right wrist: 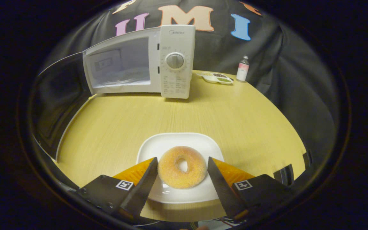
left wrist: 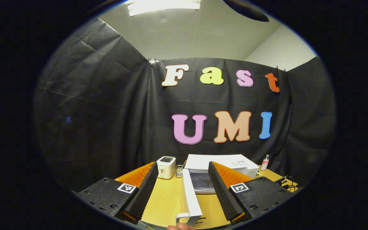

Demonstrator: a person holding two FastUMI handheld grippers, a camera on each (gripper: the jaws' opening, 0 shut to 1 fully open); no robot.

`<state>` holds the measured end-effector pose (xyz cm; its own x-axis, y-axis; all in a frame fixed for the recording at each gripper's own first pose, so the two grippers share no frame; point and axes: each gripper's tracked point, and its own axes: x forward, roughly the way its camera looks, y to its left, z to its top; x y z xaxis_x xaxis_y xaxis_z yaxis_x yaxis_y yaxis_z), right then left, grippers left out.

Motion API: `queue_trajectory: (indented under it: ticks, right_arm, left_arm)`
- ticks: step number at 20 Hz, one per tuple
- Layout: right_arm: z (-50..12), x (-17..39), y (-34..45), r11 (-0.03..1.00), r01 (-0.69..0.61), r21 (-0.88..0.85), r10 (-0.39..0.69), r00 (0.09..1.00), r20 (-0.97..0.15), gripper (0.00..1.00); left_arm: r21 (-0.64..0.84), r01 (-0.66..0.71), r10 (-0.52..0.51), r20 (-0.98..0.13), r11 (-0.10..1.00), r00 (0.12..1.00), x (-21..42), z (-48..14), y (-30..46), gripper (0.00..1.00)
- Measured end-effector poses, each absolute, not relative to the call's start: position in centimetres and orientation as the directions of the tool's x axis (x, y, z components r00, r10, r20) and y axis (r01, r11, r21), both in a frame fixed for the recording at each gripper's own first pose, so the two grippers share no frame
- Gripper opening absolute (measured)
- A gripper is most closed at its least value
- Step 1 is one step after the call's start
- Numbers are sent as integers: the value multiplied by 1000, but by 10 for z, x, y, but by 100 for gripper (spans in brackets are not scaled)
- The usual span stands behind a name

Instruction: Open the microwave oven with the left hand, put the food in, and close the microwave oven.

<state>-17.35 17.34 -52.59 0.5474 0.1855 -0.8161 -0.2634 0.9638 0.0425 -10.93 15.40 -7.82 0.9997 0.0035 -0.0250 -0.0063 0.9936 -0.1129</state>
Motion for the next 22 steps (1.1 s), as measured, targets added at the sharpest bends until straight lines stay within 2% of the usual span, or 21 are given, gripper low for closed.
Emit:
queue_trajectory:
  ticks: [2, 5, 7, 9, 16, 17, 18, 20, 21, 22]
  right_arm:
    - [-528, -174, 178, 962, -265, 62, 199, 532, -823, 98]
    - [-527, -174, 177, 963, -260, 67, 198, 523, -829, 78]
    - [-527, -173, 176, 965, -254, 68, 195, 515, -835, 77]
    - [-526, -175, 176, 967, -241, 81, 197, 504, -841, 68]
    - [-505, -156, 201, 950, -39, 309, 288, 488, -824, 68]
    - [-499, -149, 208, 937, -6, 350, 307, 493, -814, 73]
    - [-494, -142, 216, 918, 27, 395, 330, 497, -802, 68]
    - [-482, -126, 237, 869, 87, 488, 383, 508, -772, 68]
    - [-475, -118, 250, 839, 109, 533, 413, 511, -754, 73]
    - [-472, -109, 265, 808, 126, 576, 443, 513, -735, 73]
  left_arm:
    - [-100, -4, 1, -24, 995, 1000, -108, -78, 154, 92]
    - [-99, -4, 2, -21, 995, 1000, -106, -77, 155, 89]
    - [-111, -13, 10, -28, 994, 1000, -105, -80, 158, 92]
    - [-116, -24, 20, -36, 993, 999, -104, -83, 162, 92]
    - [-120, -49, 44, -40, 992, 998, -101, -87, 170, 89]
    - [-122, -47, 42, -41, 991, 998, -99, -87, 170, 89]
    - [-120, -49, 44, -46, 992, 998, -98, -88, 170, 89]
    - [-109, -60, 54, -58, 992, 997, -98, -92, 173, 92]
    - [-106, -65, 59, -59, 992, 997, -99, -91, 174, 92]
    - [-105, -70, 64, -57, 992, 996, -99, -90, 176, 89]
